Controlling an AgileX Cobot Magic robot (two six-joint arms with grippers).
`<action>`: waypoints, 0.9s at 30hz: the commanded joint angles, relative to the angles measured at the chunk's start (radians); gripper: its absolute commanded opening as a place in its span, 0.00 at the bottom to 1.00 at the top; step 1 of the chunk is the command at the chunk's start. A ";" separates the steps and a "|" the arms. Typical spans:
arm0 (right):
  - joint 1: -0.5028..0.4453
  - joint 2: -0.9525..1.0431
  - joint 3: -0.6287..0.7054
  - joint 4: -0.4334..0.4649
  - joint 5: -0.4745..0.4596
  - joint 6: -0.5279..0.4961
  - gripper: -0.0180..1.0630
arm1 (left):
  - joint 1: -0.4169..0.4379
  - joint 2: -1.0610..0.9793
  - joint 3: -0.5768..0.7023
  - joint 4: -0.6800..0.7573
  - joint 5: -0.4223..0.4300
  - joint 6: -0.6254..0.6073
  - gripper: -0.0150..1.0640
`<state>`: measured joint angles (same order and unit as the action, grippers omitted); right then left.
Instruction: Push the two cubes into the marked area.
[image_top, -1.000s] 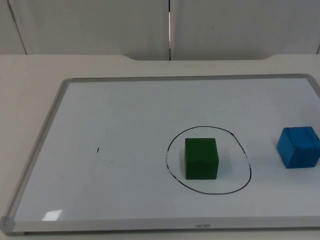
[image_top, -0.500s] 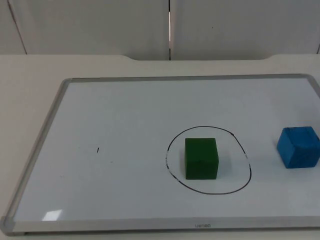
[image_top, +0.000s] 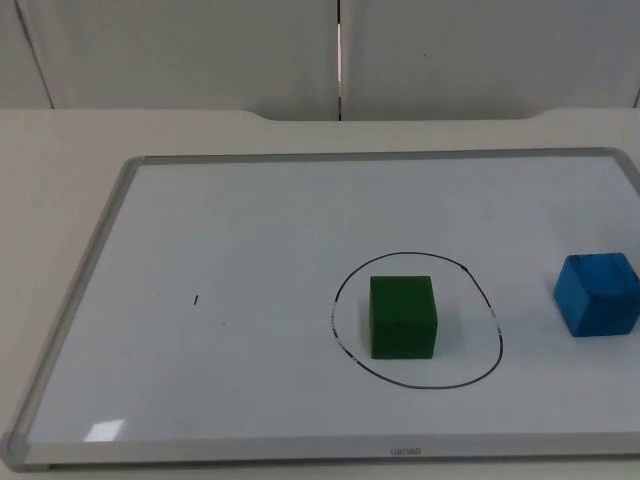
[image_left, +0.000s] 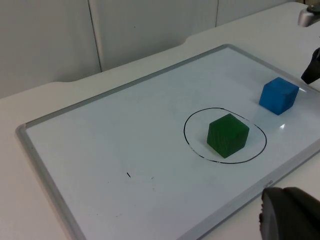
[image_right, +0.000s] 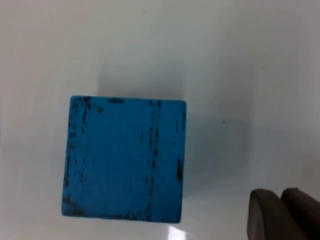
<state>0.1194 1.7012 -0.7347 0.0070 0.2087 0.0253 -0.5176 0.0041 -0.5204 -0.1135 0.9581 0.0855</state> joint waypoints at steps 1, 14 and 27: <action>-0.005 0.004 -0.003 0.006 -0.016 0.005 0.07 | -0.004 -0.004 0.003 0.001 -0.002 -0.008 0.01; -0.005 0.088 -0.003 0.008 -0.116 0.012 0.07 | -0.004 -0.004 0.003 0.001 -0.002 -0.008 0.01; -0.005 0.092 -0.003 0.008 -0.198 0.019 0.07 | -0.004 -0.004 0.003 0.001 -0.002 -0.008 0.01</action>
<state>0.1194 1.7947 -0.7347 0.0151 0.0297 0.0338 -0.5176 0.0041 -0.5204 -0.1135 0.9581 0.0855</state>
